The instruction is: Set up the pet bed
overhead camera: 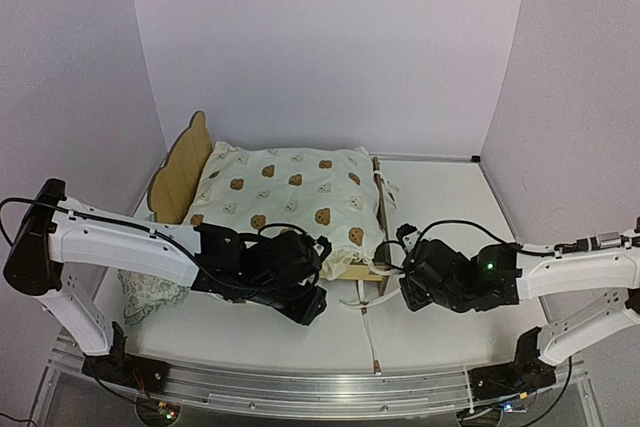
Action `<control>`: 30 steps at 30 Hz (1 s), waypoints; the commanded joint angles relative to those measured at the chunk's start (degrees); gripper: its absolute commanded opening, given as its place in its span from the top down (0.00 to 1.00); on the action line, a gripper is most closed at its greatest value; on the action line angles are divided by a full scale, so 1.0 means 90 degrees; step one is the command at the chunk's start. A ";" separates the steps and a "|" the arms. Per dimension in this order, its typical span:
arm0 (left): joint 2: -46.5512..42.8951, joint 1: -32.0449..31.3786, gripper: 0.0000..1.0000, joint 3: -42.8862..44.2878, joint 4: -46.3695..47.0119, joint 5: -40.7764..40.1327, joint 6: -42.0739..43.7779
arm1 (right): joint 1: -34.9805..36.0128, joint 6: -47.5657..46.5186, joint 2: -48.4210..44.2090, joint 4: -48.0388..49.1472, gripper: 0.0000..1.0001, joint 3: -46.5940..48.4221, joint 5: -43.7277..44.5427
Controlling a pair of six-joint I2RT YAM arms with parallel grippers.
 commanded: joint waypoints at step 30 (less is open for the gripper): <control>0.3686 -0.1120 0.41 0.3526 -0.1007 0.0346 -0.0232 | -0.0779 -0.2079 -0.0034 -0.2400 0.98 0.1949 -0.0956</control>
